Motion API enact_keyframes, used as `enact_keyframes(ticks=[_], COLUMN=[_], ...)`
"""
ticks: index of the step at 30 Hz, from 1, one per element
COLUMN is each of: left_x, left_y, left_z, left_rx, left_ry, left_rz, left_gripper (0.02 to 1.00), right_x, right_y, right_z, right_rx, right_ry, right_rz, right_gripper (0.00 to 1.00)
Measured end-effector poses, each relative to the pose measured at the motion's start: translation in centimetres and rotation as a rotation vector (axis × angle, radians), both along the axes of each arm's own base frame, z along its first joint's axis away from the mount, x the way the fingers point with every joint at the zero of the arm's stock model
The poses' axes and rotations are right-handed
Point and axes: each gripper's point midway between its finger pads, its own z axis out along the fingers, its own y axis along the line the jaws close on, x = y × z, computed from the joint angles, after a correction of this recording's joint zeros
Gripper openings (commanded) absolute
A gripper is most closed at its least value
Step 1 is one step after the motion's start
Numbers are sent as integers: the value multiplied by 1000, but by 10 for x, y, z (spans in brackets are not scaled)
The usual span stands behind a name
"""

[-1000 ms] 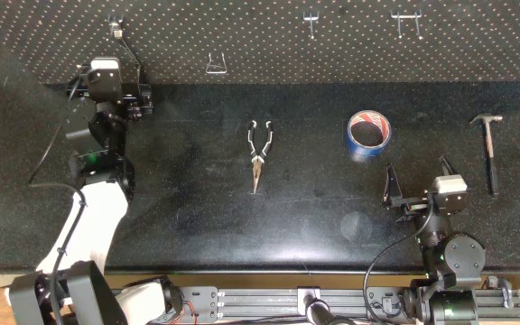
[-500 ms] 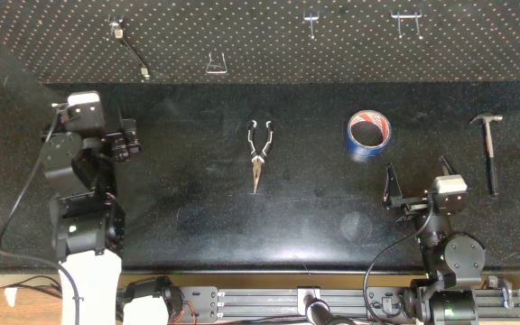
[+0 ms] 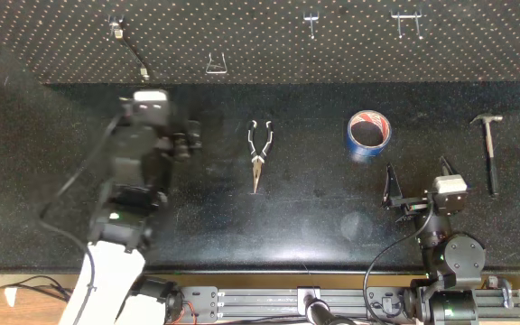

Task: Place Tools Onto Pegboard

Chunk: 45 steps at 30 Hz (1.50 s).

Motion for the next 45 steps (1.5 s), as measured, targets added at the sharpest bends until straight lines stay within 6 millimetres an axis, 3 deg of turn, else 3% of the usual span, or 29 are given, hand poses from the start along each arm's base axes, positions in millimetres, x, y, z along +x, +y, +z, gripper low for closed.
enact_keyframes(ticks=[10,14,17,20,24,29,36,43,45], left_x=[-73,-83,-94,-87,-64,-35,-29,-2,1], left_y=[-92,-108,-108,-118,-141,-144,-148,-155,-156], left_z=[-94,-119,-136,-137,-138,-152,-164,-162,-169], left_rx=[-108,-174,-144,-89,-67,-80,-93,-164,-156], left_ry=[359,439,543,592,635,680,701,671,689], left_rz=[33,82,114,88,45,44,27,-88,-112], left_gripper=[996,996,996,996,993,993,996,993,996], right_x=[0,0,0,0,0,0,0,0,0], right_y=[0,0,0,0,0,0,0,0,0], right_z=[0,0,0,0,0,0,0,0,0], right_rx=[0,0,0,0,0,0,0,0,0], right_ry=[0,0,0,0,0,0,0,0,0], right_rz=[0,0,0,0,0,0,0,0,0], right_gripper=[976,976,976,976,976,976,976,976,976])
